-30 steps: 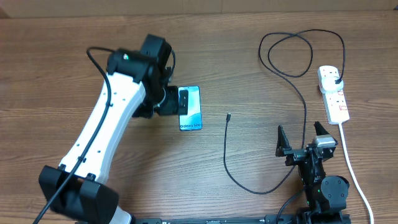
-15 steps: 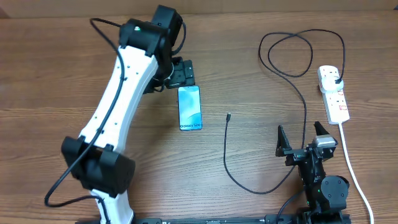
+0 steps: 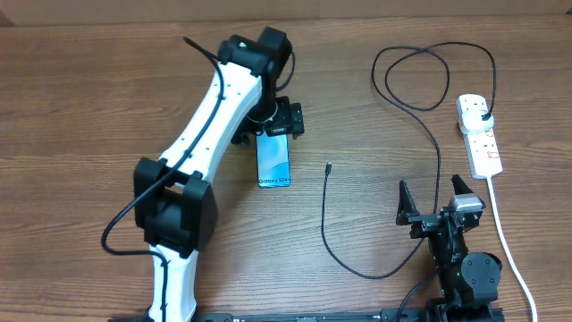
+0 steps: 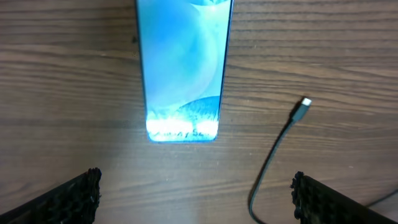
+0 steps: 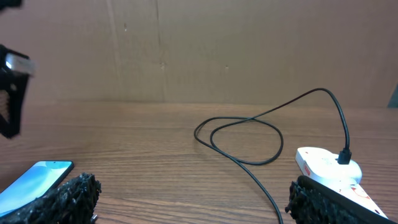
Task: Plug charger to phone and switch on socket
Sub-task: 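Lower the left gripper and align it over the phone's top edge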
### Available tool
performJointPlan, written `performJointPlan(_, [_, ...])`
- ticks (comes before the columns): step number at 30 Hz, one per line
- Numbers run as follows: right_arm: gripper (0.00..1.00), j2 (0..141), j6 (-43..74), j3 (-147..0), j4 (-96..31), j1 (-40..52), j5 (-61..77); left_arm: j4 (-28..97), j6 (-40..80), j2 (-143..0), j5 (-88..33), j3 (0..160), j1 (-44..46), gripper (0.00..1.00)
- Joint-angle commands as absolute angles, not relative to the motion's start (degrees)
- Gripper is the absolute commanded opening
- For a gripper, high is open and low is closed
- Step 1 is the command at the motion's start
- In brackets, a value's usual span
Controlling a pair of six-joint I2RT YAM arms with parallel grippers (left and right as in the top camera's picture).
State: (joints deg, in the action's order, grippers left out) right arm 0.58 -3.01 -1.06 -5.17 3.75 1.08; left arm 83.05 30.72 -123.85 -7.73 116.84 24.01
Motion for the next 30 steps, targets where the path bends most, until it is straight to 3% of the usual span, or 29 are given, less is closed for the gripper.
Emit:
performJointPlan(1, [1.00,0.16,-3.09,-0.47,-4.84,3.40,0.71,81.23,29.15,-125.75,-6.83,117.38,23.88,1.00])
performJointPlan(15, [1.00,0.16,-3.07,-0.47,-4.84,3.40,0.71,82.37,29.76,-124.62,-5.78,117.38,23.49,1.00])
performJointPlan(30, [1.00,0.16,-3.09,-0.47,-4.84,3.40,0.71,83.00,27.03,-111.57,-2.26,114.80,24.16,1.00])
